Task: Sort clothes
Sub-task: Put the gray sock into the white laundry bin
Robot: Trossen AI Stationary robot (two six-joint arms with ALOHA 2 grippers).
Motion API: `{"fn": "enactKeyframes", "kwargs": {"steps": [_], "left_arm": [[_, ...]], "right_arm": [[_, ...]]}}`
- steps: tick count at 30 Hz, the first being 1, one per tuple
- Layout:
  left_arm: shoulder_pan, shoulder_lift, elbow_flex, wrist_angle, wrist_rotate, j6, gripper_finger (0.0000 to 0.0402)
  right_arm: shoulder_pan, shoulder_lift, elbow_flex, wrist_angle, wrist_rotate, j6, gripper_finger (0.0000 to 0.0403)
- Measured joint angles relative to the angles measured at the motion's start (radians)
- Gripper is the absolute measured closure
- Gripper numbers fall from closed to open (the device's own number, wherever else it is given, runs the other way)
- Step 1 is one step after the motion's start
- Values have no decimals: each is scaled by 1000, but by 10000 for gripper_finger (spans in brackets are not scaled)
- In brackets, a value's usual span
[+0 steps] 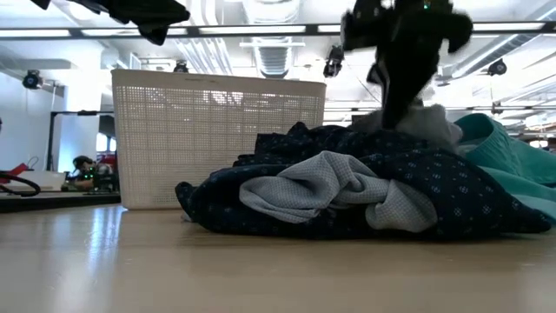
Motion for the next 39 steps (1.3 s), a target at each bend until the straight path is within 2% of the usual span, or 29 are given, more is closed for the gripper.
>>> {"fn": "enactKeyframes", "kwargs": {"steps": [7,13,17,27,32,39], "left_arm": [[0,-2,0,-1,0,-6,366],[0,-2,0,7,-1,-6,366],[0,-3,1,17,-1,-5,366],[0,-3,1,20,-1,-5,366],[0,-3,1,21,-1,-5,366],[0,-3,1,25,-1,-5,366]], "right_arm": [[0,-94,119,-33,61,-93,401],[-27,-114,281,56,229,-312,402],[-85,-89,393,142,252,-451,402],[-275,61,647,310,249,-704,403],[-369,193,804,317,190,-735,403],[-465,386,1003,274,178,-700,402]]}}
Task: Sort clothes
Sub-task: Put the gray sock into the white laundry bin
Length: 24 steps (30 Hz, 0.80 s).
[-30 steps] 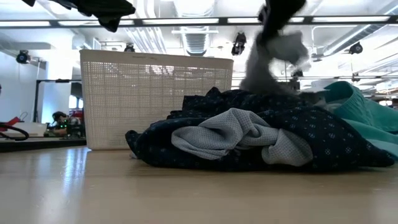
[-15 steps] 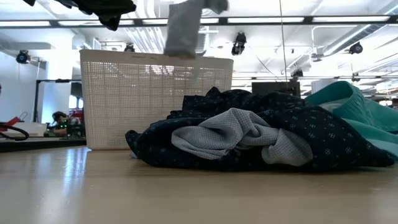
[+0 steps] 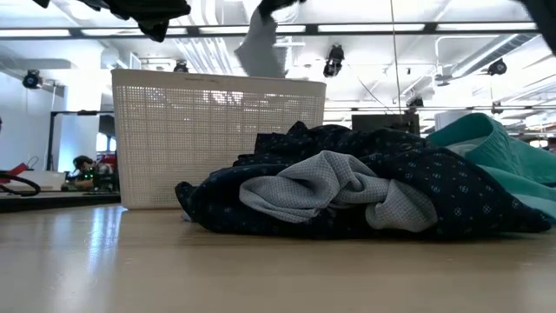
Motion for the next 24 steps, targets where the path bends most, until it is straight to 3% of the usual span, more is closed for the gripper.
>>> {"fn": "enactKeyframes", "kwargs": {"steps": [4,16,21,24], "left_arm": [[0,0,0,0,0,0,366],[0,0,0,4,0,-1,366],[0,13,0,8,0,-2,362],[0,29,0,8,0,-2,357]], "right_arm": [[-24,95,113,-89,-5,36,379],[-8,86,107,-183,-8,73,234],[-6,33,109,-182,-19,77,209],[-14,23,109,-180,-92,105,202]]}}
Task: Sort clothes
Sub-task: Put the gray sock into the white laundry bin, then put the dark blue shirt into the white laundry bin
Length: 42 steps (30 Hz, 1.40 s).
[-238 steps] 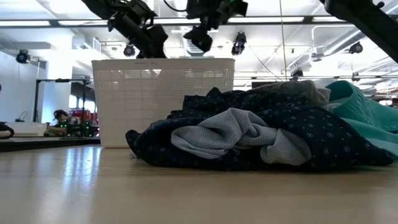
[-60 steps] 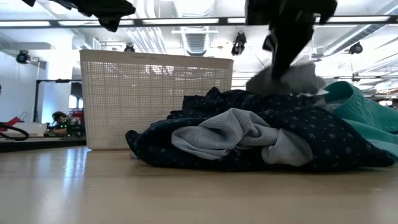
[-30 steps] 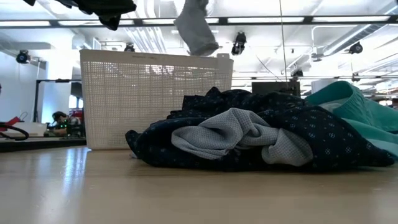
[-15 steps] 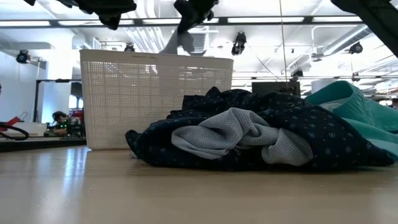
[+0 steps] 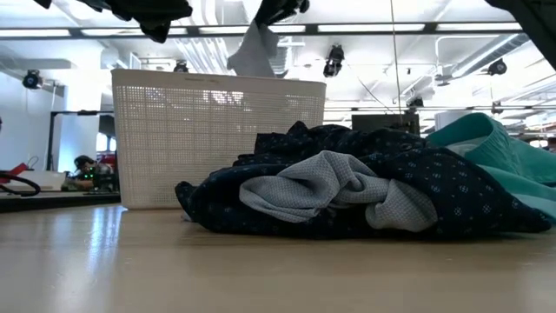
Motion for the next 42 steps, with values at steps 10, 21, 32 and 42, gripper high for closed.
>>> {"fn": "enactKeyframes", "kwargs": {"steps": [10,21,32,42], "left_arm": [[0,61,0,7,0,-27,330],[0,74,0,47,0,-41,260],[0,75,0,45,0,-42,190],[0,75,0,39,0,-23,178]], "right_arm": [[-21,43,-1,10,-18,120,142],[-31,41,0,-57,-146,89,148],[-33,37,0,-315,-309,75,126],[103,4,-5,-630,-456,73,146]]}}
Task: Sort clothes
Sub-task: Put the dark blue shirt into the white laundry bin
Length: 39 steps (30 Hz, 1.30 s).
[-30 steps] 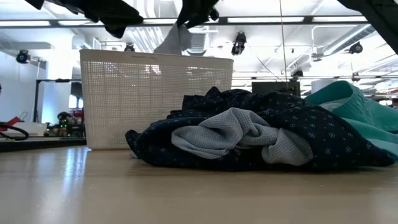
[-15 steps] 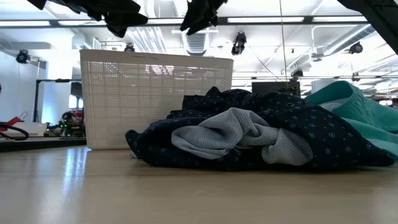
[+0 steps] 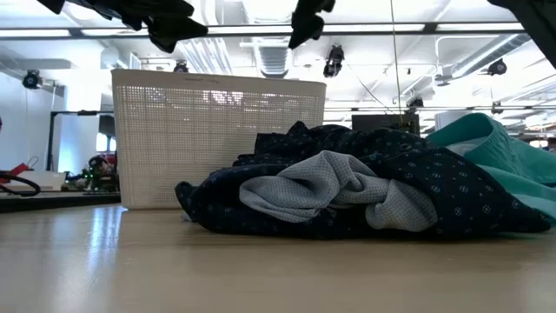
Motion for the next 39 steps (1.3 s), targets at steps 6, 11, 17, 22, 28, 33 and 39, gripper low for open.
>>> {"fn": "enactKeyframes", "kwargs": {"steps": [6,11,17,22,28,33,39], "left_arm": [[0,0,0,-3,0,3,191],[0,-1,0,-15,0,5,195],[0,-1,0,-23,0,7,189],[0,-1,0,-28,0,7,178],[0,-1,0,-28,0,7,177],[0,-2,0,-24,0,10,185],[0,-2,0,-23,0,14,191]], "right_arm": [[105,-6,-13,-17,-4,9,153],[144,-6,-114,-7,0,48,152],[154,-52,-354,123,-9,55,165],[160,-161,-575,290,-52,101,182],[189,-361,-845,552,-52,211,195],[216,-531,-1089,833,-52,305,203],[237,-669,-1322,1111,-52,419,212]]}}
